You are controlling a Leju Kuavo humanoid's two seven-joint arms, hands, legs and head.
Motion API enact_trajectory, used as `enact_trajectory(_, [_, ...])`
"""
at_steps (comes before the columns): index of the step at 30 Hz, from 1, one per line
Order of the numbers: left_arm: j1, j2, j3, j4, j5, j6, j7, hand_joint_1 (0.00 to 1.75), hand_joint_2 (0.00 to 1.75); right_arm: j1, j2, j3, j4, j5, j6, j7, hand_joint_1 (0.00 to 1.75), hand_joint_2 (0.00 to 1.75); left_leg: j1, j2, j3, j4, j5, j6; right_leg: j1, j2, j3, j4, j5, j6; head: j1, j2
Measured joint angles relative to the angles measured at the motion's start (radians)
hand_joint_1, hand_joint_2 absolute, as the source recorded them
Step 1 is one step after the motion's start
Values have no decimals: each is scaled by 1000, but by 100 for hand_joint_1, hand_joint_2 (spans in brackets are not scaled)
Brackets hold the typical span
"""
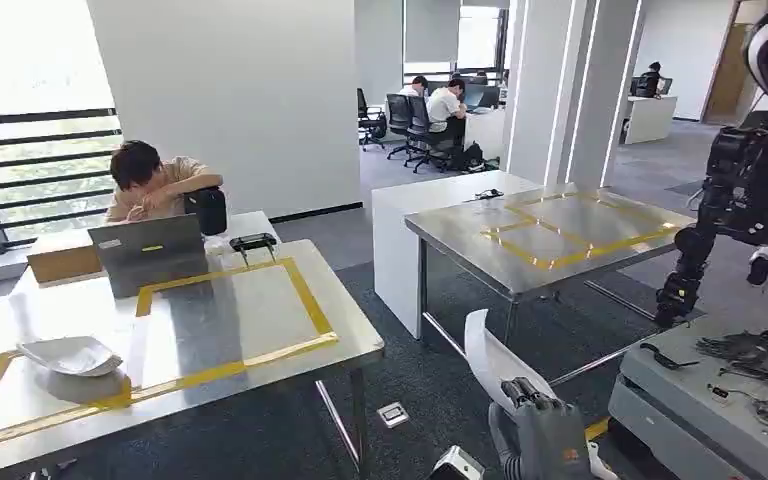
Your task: Take the parts from the cabinet and place them on the table.
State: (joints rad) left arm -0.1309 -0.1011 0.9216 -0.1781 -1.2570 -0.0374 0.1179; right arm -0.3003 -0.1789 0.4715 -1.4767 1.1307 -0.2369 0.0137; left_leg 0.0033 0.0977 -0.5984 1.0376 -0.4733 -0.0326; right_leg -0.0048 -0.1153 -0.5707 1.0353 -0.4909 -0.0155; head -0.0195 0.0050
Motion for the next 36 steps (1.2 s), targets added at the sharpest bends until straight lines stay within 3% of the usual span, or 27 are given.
enact_trajectory(1, [-1, 0, 0, 0, 1, 0, 2, 0, 175, 0, 0, 0, 0, 0, 0, 0, 175, 175, 4, -15, 3, -1, 10, 12, 1, -9, 1, 2, -2, 5, 2, 0])
enact_trajectory(4, [3, 0, 0, 0, 0, 16, 8, 0, 175, 0, 5, 0, 0, 0, -1, 0, 175, 175, 1, -58, -6, -5, 17, 30, 1, -46, 10, -6, 0, 20, 2, 0])
enact_trajectory(5, [4, -2, 0, 0, -1, 18, 11, 0, 175, -1, 5, 0, 0, 2, -2, -1, 175, 175, 10, -71, -1, -12, 24, 39, -4, -29, 10, -2, -9, 28, 2, 0])
enact_trajectory(6, [2, -3, 0, 0, -1, 19, 15, 0, 175, 0, 5, 0, 0, 2, -2, -1, 175, 175, 11, -81, -3, -14, 27, 42, -9, 38, -1, 27, -32, 33, 2, 0])
enact_trajectory(7, [0, -2, 0, 0, 2, 27, 17, 0, 175, 1, 5, 0, 0, 3, -3, -2, 175, 175, 13, -93, -6, -14, 30, 47, -11, 83, -33, 97, -74, 36, 5, 0])
enact_trajectory(9, [-4, -2, 0, 0, 10, 40, 12, 0, 175, 7, 3, 0, 6, 3, -2, 0, 175, 175, 12, -124, -9, -13, 31, 49, -11, 108, -112, 257, -137, 41, 5, 0])
enact_trajectory(10, [-3, -2, 0, 0, 11, 45, 11, 0, 175, 9, 3, 0, 9, 3, -1, -3, 175, 175, 12, -137, -10, -11, 31, 49, -10, 109, -134, 295, -140, 41, 4, 0])
enact_trajectory(11, [-2, -2, 3, 0, 17, 48, 11, 0, 175, 10, 3, 0, 11, 3, -2, -4, 175, 175, 12, -153, -10, -10, 31, 49, -10, 110, -134, 289, -121, 40, 5, 0])
enact_trajectory(13, [0, -3, 12, 0, 25, 53, 8, 0, 175, 5, 3, 0, 14, 3, -2, -3, 175, 175, 13, -186, -10, -6, 31, 47, -13, 121, -77, 155, -30, 36, 5, 0])
enact_trajectory(14, [0, -3, 15, 0, 25, 53, 9, 0, 175, 3, 3, 0, 14, 3, -3, -4, 175, 175, 14, -198, -10, -4, 31, 44, -15, 140, -41, 78, 7, 32, 4, 0])
enact_trajectory(15, [0, -4, 15, 1, 25, 53, 9, 0, 175, 2, 3, 0, 14, 3, -4, -4, 175, 175, 16, -211, -14, -3, 32, 39, -20, 208, -12, 11, 11, 28, 4, 0])
enact_trajectory(16, [-4, -3, 16, 0, 27, 54, 9, 0, 175, 2, 3, 0, 15, 3, -5, -5, 175, 175, 12, -226, -20, 1, 33, 29, -21, 218, -9, -5, 8, 31, 3, 0])
enact_trajectory(19, [4, -3, 26, 1, 36, 55, 10, 0, 175, -2, 5, 0, 16, 1, -6, -6, 175, 175, 22, -265, -28, -14, 46, 1, -10, 179, -9, -3, 11, 19, 4, 0])
enact_trajectory(20, [6, 0, 27, 1, 36, 55, 11, 0, 175, -5, 10, 0, 16, 1, -6, -7, 175, 175, 25, -269, -35, -10, 46, -4, -25, 159, -1, -18, 20, 7, 3, 0])
enact_trajectory(21, [8, -2, 27, 1, 37, 55, 9, 0, 175, -8, 11, 0, 16, 1, -6, -7, 175, 175, 14, -195, -45, 13, 29, -5, -20, 147, 3, -23, 22, 3, 2, 0])
enact_trajectory(22, [6, -2, 29, 1, 40, 53, 6, 0, 175, -10, 12, 0, 16, 1, -8, -8, 175, 175, 12, -149, -70, 62, -5, -5, -18, 132, 4, -23, 22, -6, -1, 0])
enact_trajectory(23, [1, -3, 31, 1, 42, 51, 1, 0, 175, -10, 12, 0, 17, 1, -7, -10, 175, 175, 13, -122, -108, 142, -47, -8, -14, 115, 3, -23, 21, -7, -2, 0])
enact_trajectory(24, [0, -3, 32, 1, 42, 51, -1, 0, 175, -8, 12, 0, 17, 0, -7, -9, 175, 175, 14, -110, -141, 215, -78, -10, -11, 98, 3, -23, 20, -9, -1, 0])
enact_trajectory(25, [0, -3, 32, 1, 38, 51, 1, 0, 175, -8, 12, 0, 18, 0, -7, -10, 175, 175, 14, -106, -164, 269, -95, -11, -10, 82, 2, -22, 19, -10, -2, 0])
enact_trajectory(26, [0, -3, 32, 1, 36, 50, 6, 0, 175, -8, 14, 1, 18, -2, -9, -16, 175, 175, 14, -104, -164, 278, -88, -11, -10, 67, 3, -22, 18, -9, -1, 0])
enact_trajectory(27, [0, -2, 32, 1, 36, 48, 8, 0, 175, -8, 14, 1, 18, -15, -16, -24, 175, 175, 14, -102, -141, 242, -62, -11, -10, 66, 3, -21, 18, -8, -1, 0])
enact_trajectory(29, [3, 0, 34, 0, 36, 48, 5, 0, 175, -8, 16, 0, 16, -32, -29, -35, 175, 175, 14, -95, -42, 73, 13, -8, -10, 49, 4, -17, 14, -2, -1, 0])
enact_trajectory(30, [2, 0, 35, 0, 35, 48, 4, 0, 175, -9, 17, 0, 14, -35, -33, -37, 175, 175, 13, -84, -6, 6, 18, -3, -10, 43, 4, -13, 11, 2, -1, 0])
enact_trajectory(32, [2, 0, 35, 0, 30, 48, 5, 0, 175, -9, 18, -2, 11, -39, -39, -38, 175, 175, 7, -83, 2, -3, 11, 14, -1, 39, -3, -7, 10, 13, 0, 0])
enact_trajectory(33, [4, -1, 35, 1, 29, 48, 5, 0, 175, -9, 20, -2, 9, -39, -39, -38, 175, 175, 11, -84, 2, -6, 15, 14, 2, 41, -4, -4, 8, 11, 0, 0])
enact_trajectory(34, [5, -2, 35, 1, 30, 48, 4, 0, 175, -9, 20, -2, 8, -41, -40, -38, 175, 175, 9, -83, 2, -5, 15, 14, 1, 43, -4, -6, 13, -6, 0, 0])
enact_trajectory(36, [5, -2, 37, 1, 30, 48, -2, 0, 175, -10, 20, -3, 8, -41, -39, -38, 175, 175, 8, -83, 2, -5, 14, 16, 1, 43, 0, -13, 15, -2, 0, 0])
